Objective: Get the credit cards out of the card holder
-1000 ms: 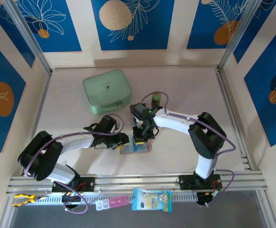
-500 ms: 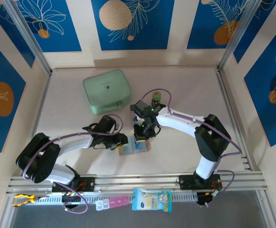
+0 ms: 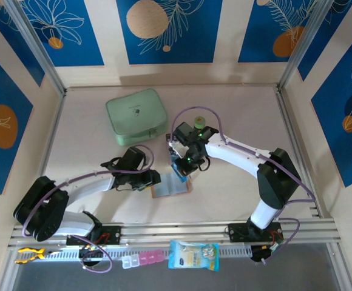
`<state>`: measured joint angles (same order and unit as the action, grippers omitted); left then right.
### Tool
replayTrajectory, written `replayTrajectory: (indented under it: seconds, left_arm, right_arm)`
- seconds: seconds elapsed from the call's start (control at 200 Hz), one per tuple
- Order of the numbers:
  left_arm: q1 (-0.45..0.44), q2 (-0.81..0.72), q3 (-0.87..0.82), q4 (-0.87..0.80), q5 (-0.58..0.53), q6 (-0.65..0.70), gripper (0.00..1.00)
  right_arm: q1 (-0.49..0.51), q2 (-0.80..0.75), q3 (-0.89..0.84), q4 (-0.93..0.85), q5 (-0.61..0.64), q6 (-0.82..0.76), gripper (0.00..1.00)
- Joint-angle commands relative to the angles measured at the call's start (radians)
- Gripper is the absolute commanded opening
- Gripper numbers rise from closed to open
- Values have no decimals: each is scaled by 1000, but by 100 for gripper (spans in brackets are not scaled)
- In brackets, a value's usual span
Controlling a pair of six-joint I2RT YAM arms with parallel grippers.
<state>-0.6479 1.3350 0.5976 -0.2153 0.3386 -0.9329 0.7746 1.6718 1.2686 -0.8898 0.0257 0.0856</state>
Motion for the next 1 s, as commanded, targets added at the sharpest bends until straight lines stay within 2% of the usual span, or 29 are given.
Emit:
replayTrajectory:
  seconds: [0.0,0.125,0.305,0.675,0.995]
  left_arm:
    - [15,-26,7,-47,-22,28,43]
    - [19,-37,3,-59,-27,34,43]
    - [29,-53,-9,-60,-33,29,43]
    - [31,-42,-33,-35,-34,8,43]
    - [32,24,-26,32,-2,-3,43]
  right_arm:
    - [8,-29,37,-87,65,-362,1]
    - [22,-29,46,-124,157,-596,0]
    - [-6,4,110,-149,183,-772,0]
    - [-110,153,318,-149,143,-920,0]
    - [-139,245,409,-147,99,-964,0]
